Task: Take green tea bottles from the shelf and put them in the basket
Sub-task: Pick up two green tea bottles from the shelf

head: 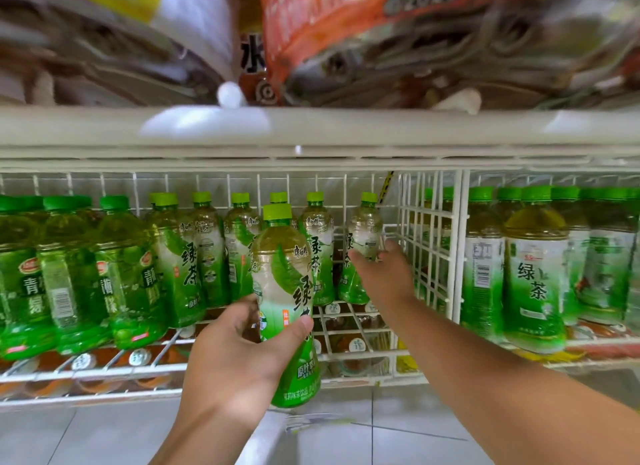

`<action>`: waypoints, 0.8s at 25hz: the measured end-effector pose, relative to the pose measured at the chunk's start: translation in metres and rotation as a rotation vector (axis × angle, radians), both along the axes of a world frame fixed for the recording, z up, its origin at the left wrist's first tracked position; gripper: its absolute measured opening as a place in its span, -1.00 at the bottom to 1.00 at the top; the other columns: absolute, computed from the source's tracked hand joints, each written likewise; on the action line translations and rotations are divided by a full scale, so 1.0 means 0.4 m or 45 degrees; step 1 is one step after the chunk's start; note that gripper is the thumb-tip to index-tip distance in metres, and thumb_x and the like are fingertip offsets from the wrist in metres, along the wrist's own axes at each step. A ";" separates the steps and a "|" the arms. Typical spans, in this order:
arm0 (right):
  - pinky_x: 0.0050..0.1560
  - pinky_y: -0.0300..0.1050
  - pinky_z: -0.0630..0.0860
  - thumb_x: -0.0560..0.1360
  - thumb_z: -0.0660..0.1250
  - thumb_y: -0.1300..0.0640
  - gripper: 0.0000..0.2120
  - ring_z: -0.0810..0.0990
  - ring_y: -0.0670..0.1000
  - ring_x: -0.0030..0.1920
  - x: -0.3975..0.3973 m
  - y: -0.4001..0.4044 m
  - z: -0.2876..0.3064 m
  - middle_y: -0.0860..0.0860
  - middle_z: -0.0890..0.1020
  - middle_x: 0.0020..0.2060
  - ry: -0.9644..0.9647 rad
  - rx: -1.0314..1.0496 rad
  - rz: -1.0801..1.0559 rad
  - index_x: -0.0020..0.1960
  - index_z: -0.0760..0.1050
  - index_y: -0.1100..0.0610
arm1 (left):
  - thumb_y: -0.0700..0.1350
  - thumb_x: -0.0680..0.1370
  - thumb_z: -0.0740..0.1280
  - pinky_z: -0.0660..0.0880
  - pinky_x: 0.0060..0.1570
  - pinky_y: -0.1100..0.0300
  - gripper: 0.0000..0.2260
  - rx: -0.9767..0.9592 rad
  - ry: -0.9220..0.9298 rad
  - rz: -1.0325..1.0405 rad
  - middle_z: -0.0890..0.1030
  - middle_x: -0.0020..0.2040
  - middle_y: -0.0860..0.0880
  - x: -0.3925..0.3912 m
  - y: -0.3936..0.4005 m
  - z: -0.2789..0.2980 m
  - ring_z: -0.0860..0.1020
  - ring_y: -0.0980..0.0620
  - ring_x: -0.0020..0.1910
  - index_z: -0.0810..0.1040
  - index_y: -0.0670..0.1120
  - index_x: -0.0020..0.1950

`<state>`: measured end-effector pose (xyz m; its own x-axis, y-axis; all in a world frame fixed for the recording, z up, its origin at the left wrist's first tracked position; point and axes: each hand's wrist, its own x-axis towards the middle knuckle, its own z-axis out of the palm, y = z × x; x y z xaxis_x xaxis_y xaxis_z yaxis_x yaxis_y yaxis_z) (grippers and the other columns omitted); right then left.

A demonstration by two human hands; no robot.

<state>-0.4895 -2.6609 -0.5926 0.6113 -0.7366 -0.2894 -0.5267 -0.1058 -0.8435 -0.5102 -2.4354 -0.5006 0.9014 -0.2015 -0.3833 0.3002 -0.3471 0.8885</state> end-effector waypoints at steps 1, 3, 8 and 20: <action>0.13 -0.13 0.51 0.51 0.48 -0.09 -0.43 0.57 0.05 0.21 -0.018 0.018 0.010 0.03 0.58 0.24 -0.075 -0.039 -0.012 0.43 0.43 0.10 | 0.34 0.15 0.59 0.60 0.11 0.03 -0.40 0.012 -0.008 0.008 0.73 -0.09 0.18 -0.004 -0.007 0.012 0.69 0.11 -0.03 0.68 0.07 0.07; 0.21 -0.06 0.52 0.53 0.44 -0.13 -0.50 0.57 -0.01 0.21 -0.052 0.048 0.029 -0.02 0.58 0.23 -0.209 -0.099 0.083 0.37 0.50 0.07 | 0.25 0.25 0.61 0.60 0.04 0.11 -0.59 0.014 0.002 0.026 0.73 -0.14 0.22 -0.007 -0.019 0.025 0.69 0.15 -0.09 0.69 0.09 -0.01; 0.12 0.12 0.64 0.52 0.41 -0.15 -0.45 0.62 0.09 0.08 -0.041 0.007 0.040 0.08 0.49 0.28 0.056 -0.199 0.076 0.44 0.42 0.00 | 0.14 0.35 0.58 0.59 -0.05 0.14 -0.71 0.061 -0.027 0.023 0.72 -0.16 0.20 -0.012 -0.029 0.023 0.67 0.18 -0.15 0.69 0.08 0.00; 0.17 -0.03 0.53 0.52 0.48 0.12 -0.72 0.69 -0.01 0.14 -0.115 0.136 0.192 -0.01 0.73 0.12 -0.267 0.755 0.556 0.22 0.61 0.06 | 0.23 0.45 0.44 0.50 -0.26 0.22 -0.59 0.495 -0.444 -0.264 0.68 -0.08 0.06 0.021 -0.075 0.030 0.63 0.05 -0.16 0.57 0.02 0.17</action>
<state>-0.5354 -2.6066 -0.5159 0.8971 -0.1730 -0.4067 -0.3636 0.2341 -0.9017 -0.5017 -2.4655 -0.4885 0.9445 -0.2917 -0.1510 -0.0982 -0.6894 0.7177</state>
